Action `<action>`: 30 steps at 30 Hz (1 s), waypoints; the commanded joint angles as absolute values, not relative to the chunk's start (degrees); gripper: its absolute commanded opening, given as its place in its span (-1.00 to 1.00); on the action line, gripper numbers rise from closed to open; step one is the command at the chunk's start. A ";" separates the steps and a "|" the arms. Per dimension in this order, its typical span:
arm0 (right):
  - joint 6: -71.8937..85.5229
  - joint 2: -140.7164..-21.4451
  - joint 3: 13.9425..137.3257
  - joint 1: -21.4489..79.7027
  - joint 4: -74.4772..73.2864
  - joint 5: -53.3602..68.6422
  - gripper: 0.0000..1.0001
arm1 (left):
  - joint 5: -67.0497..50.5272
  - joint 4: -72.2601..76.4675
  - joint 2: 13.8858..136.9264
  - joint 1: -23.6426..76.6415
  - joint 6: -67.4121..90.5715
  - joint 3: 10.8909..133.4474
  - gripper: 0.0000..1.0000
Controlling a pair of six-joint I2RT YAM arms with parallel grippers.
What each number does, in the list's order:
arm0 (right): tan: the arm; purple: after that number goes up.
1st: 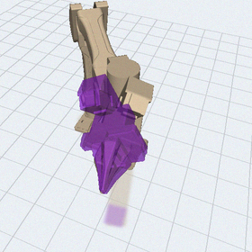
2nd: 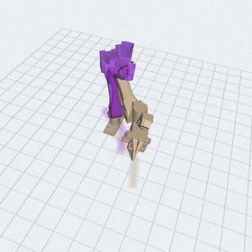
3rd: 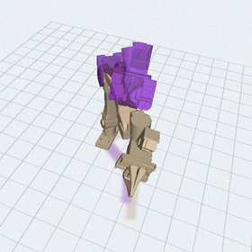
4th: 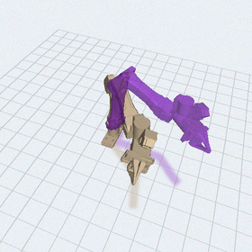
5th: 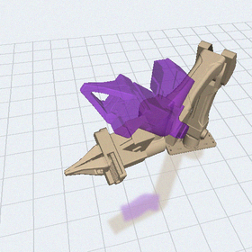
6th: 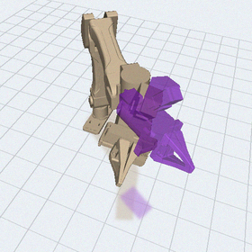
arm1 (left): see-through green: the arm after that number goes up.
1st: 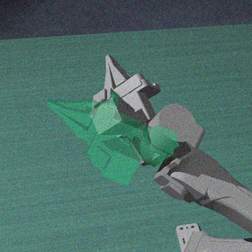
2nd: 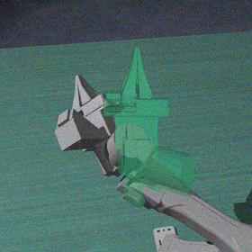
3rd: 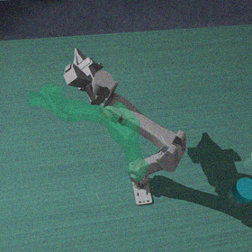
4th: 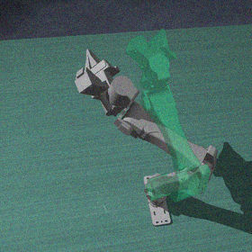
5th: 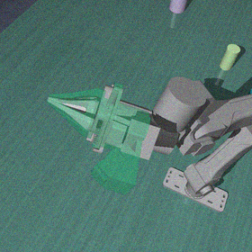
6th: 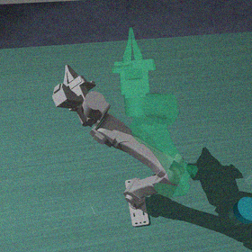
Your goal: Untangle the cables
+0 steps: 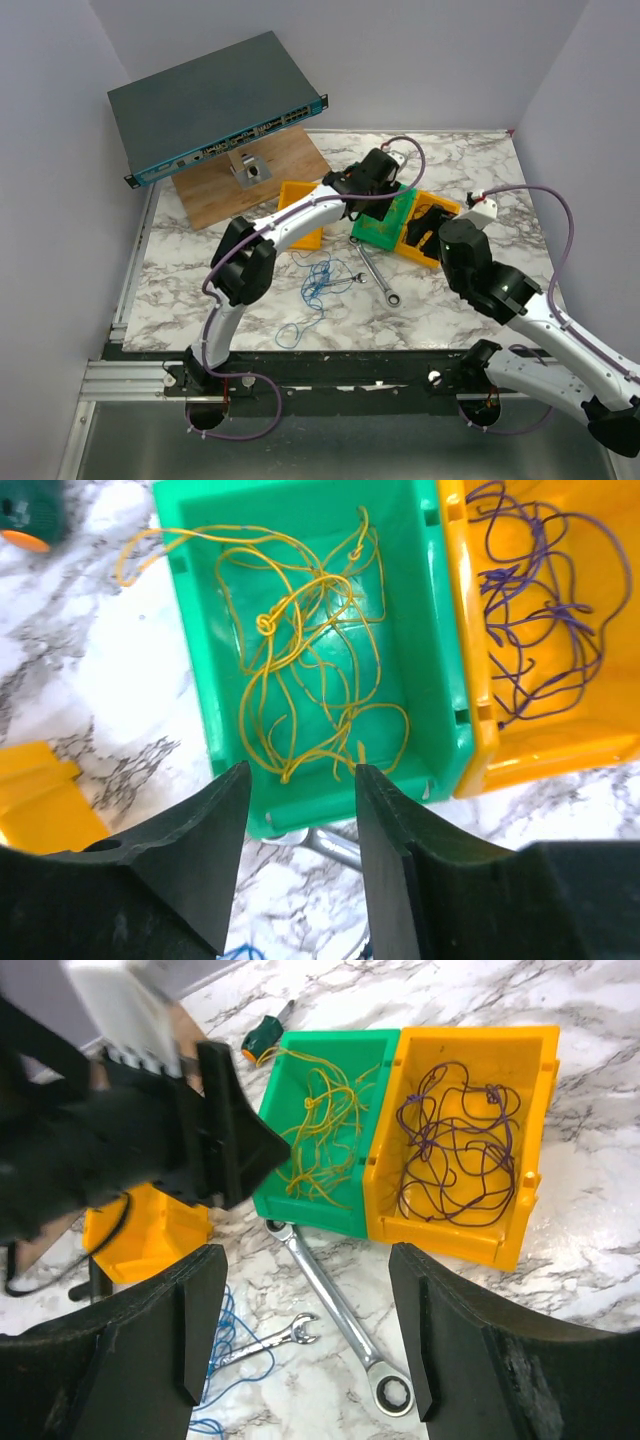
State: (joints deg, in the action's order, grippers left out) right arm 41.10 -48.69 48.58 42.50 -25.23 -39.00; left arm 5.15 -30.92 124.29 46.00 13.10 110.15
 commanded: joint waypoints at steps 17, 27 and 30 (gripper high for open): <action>29.78 -64.93 42.58 40.74 -11.67 -1.86 0.60 | 1.80 -18.87 70.77 44.65 27.46 52.08 0.97; 25.35 -86.90 50.79 46.06 -5.81 0.76 0.37 | -3.83 -10.88 56.86 40.04 32.24 32.23 0.66; 26.18 -90.93 51.82 46.43 -3.46 0.25 0.14 | -4.70 -8.91 58.85 38.89 32.50 30.90 0.53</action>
State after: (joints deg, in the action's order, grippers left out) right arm 27.24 -87.09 49.36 45.47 -7.33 -0.54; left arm -0.80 -14.96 57.28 40.47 30.61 32.82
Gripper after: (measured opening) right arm 0.621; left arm 0.810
